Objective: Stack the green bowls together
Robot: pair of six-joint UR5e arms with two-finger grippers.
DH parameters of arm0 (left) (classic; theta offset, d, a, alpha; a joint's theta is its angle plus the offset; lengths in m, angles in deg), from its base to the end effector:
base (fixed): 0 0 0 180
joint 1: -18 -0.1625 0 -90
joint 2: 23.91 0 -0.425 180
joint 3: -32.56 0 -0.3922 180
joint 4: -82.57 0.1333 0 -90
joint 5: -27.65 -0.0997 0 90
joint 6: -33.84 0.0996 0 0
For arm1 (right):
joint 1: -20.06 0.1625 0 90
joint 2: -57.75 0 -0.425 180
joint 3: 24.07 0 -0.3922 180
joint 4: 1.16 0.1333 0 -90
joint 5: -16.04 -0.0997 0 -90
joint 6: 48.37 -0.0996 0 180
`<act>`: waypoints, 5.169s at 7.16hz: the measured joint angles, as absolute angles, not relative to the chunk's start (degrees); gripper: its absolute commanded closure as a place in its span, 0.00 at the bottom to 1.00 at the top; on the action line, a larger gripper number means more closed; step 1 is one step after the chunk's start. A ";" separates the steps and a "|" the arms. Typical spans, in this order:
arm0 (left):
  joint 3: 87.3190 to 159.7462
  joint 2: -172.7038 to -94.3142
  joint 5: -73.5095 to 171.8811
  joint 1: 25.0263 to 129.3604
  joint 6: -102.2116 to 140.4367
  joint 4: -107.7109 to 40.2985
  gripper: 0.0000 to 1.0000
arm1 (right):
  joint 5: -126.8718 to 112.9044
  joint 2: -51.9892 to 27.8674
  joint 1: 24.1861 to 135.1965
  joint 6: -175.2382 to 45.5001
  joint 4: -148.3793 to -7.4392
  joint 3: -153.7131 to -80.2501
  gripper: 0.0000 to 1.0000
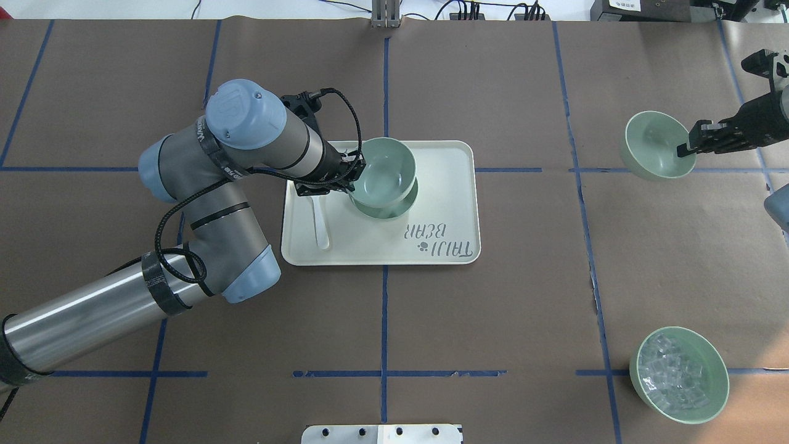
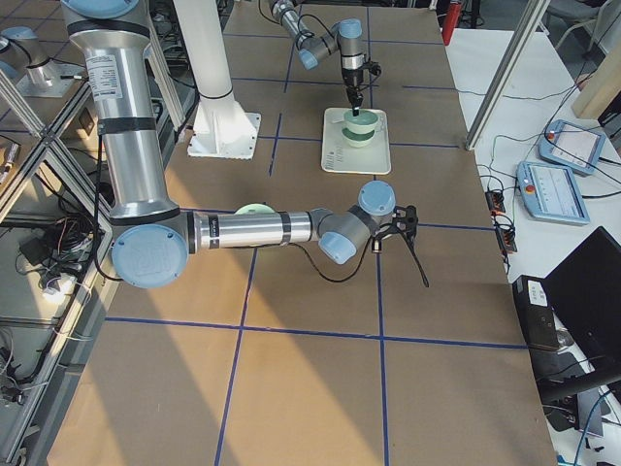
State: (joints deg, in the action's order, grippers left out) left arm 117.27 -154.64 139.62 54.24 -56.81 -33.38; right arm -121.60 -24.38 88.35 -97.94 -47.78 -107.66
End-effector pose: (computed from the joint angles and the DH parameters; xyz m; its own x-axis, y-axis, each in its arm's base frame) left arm 0.5285 -0.5065 0.2138 0.3830 -0.2937 -0.8758 0.2877 0.9389 -0.1891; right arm -0.1547 -0.5501 0.5508 0.4806 0.0259 0.8765 -0.1597 0.9854 0.0585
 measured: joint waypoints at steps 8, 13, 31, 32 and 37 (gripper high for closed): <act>120.48 -154.10 144.79 60.00 -50.24 -25.91 0.00 | -123.29 -17.97 86.97 -107.07 -51.25 -111.37 1.00; 137.63 -143.96 145.34 68.28 -33.85 -10.71 0.00 | -116.56 -5.51 74.16 -113.42 -72.06 -122.41 1.00; 140.27 -131.23 145.62 80.93 -7.59 -10.03 0.00 | -95.24 9.91 58.00 -121.07 -71.88 -109.89 0.00; 140.17 -131.23 145.66 80.96 -7.58 -10.05 0.00 | -95.64 9.96 58.61 -120.85 -72.13 -110.20 0.00; 140.70 -128.60 149.39 87.38 1.02 -8.03 0.00 | -111.85 -2.02 76.15 -102.60 -87.19 -124.52 0.00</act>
State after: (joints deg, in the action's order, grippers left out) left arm 140.70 -128.60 149.39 87.38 1.02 -8.03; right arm -111.85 -2.02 76.15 -102.60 -87.19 -124.52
